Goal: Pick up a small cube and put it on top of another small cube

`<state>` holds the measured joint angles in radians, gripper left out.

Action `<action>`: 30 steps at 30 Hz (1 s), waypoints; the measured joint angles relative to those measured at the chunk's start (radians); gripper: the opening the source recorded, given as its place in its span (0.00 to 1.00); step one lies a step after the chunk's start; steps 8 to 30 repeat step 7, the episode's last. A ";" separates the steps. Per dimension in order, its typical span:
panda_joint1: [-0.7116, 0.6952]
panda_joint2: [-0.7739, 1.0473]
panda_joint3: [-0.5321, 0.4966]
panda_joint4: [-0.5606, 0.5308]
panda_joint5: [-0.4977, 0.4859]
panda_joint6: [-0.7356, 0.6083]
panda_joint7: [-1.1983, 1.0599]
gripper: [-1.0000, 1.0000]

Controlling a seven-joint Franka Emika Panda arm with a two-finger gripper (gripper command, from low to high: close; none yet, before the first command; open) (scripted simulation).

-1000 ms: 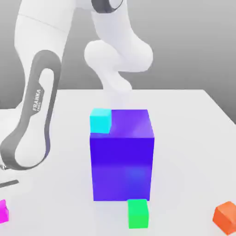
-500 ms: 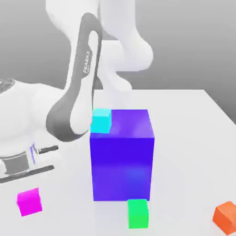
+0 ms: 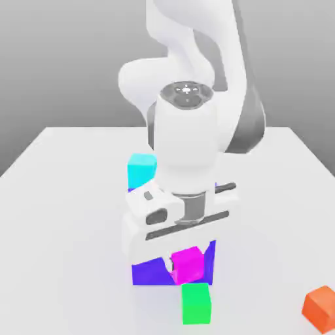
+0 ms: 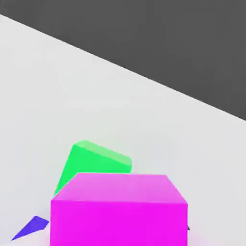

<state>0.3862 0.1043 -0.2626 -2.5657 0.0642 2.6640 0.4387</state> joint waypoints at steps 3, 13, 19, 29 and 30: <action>-0.019 0.099 0.033 0.003 0.061 0.093 -0.037 0.00; -0.028 0.127 0.046 0.005 0.078 0.119 -0.049 1.00; -0.028 0.127 0.046 0.005 0.078 0.119 -0.049 1.00; -0.028 0.127 0.046 0.005 0.078 0.119 -0.049 1.00; -0.028 0.127 0.046 0.005 0.078 0.119 -0.049 1.00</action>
